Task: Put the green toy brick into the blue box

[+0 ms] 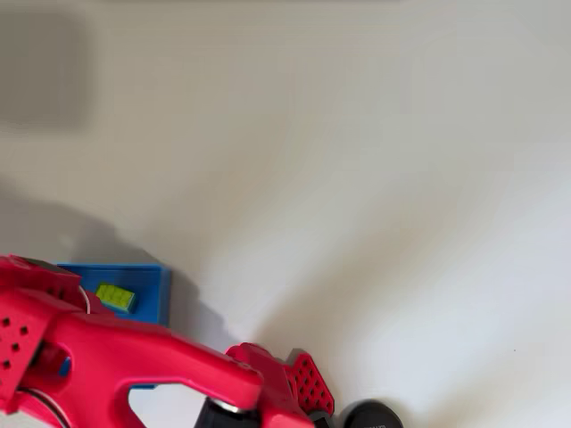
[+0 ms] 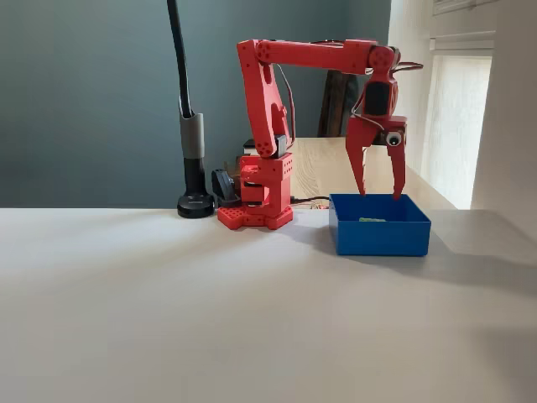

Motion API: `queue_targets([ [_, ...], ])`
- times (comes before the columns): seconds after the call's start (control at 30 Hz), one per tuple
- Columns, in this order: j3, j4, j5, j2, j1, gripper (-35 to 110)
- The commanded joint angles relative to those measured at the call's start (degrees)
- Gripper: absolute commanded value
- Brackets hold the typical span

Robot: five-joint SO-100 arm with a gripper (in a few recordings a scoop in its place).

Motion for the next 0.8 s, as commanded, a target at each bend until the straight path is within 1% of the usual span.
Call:
queue_targets([
  [0.0,-8.1,3.0,1.6,3.3,0.2,6],
  [0.1,-14.2,4.9,2.1,3.3,1.5,0],
  [0.23,-21.8,5.7,2.3,3.3,5.1,0],
  [0.33,-25.9,5.8,1.9,3.3,9.8,0],
  [0.5,-28.3,5.6,0.2,3.3,22.1,0],
  [0.67,-26.5,5.0,-1.1,3.3,36.5,0],
  [0.77,-22.4,1.1,-2.1,3.9,45.0,0],
])
